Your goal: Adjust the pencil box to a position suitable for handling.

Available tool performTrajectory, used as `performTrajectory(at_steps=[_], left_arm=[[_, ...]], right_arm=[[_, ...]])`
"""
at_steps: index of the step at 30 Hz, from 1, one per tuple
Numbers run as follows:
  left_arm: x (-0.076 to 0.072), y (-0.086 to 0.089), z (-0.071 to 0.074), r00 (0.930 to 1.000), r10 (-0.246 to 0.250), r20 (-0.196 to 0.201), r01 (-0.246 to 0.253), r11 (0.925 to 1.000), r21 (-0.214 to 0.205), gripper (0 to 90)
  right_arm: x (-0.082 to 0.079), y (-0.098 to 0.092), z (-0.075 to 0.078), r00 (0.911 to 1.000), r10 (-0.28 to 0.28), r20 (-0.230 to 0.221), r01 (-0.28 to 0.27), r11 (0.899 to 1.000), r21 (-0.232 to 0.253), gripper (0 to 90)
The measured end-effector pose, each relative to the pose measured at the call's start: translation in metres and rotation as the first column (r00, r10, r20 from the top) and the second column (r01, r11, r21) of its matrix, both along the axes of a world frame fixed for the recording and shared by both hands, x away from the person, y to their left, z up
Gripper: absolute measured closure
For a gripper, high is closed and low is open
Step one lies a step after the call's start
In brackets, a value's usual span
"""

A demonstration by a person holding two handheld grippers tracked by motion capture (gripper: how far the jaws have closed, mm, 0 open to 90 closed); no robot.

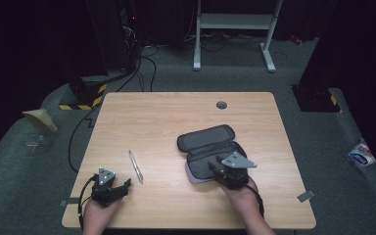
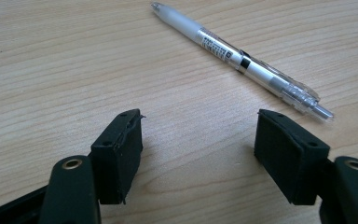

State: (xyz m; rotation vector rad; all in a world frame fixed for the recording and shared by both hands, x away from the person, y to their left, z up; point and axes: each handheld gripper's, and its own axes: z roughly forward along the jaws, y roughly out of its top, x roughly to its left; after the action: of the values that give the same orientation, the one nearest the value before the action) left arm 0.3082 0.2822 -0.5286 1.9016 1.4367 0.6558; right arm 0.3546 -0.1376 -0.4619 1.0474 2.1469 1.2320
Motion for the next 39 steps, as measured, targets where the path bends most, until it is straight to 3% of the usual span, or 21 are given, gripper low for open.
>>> performTrajectory(at_steps=[3,6,11,14,18,22,28,32,35,39], left_arm=[[0.0,0.0,0.0,1.0,0.001,0.002,-0.001,1.0,0.0,32.4],[0.0,0.0,0.0,1.0,0.0,0.0,0.0,1.0,0.0,32.4],[0.0,0.0,0.0,1.0,0.002,0.002,-0.002,1.0,0.002,32.4],[-0.001,0.0,0.0,1.0,0.004,0.002,-0.004,1.0,0.0,32.4],[-0.001,0.0,0.0,1.0,0.003,0.002,-0.003,1.0,-0.002,32.6],[-0.002,0.0,0.0,0.9999,-0.015,0.007,0.015,0.9999,-0.006,35.0],[-0.008,0.0,0.002,0.9978,-0.044,0.05,0.045,0.999,-0.007,43.0],[-0.012,-0.003,0.004,0.9941,-0.067,0.085,0.067,0.9977,-0.002,45.3],[-0.011,-0.009,0.008,0.99,-0.094,0.105,0.097,0.9948,-0.029,45.8],[-0.006,-0.027,0.014,0.981,-0.143,0.131,0.151,0.9871,-0.053,46.5]], right_arm=[[0.012,-0.028,0.001,0.996,-0.09,0.005,0.09,0.996,-0.019,55.9],[0.02,-0.051,0.0,0.9862,-0.166,0.005,0.166,0.986,-0.028,56.1],[0.03,-0.077,-0.006,0.9707,-0.239,-0.024,0.239,0.971,-0.021,58.7],[0.034,-0.084,-0.012,0.9653,-0.256,-0.05,0.256,0.967,-0.02,62.1],[0.037,-0.088,-0.018,0.9607,-0.261,-0.094,0.261,0.965,-0.007,66.0],[0.038,-0.086,-0.022,0.9613,-0.253,-0.11,0.253,0.967,-0.012,69.8],[0.036,-0.082,-0.027,0.9615,-0.24,-0.135,0.237,0.971,-0.033,78.5],[0.031,-0.076,-0.028,0.9674,-0.215,-0.133,0.212,0.976,-0.042,79.6],[0.026,-0.072,-0.028,0.972,-0.199,-0.125,0.195,0.98,-0.047,79.5],[0.02,-0.067,-0.029,0.9717,-0.191,-0.138,0.188,0.982,-0.033,79.5]])
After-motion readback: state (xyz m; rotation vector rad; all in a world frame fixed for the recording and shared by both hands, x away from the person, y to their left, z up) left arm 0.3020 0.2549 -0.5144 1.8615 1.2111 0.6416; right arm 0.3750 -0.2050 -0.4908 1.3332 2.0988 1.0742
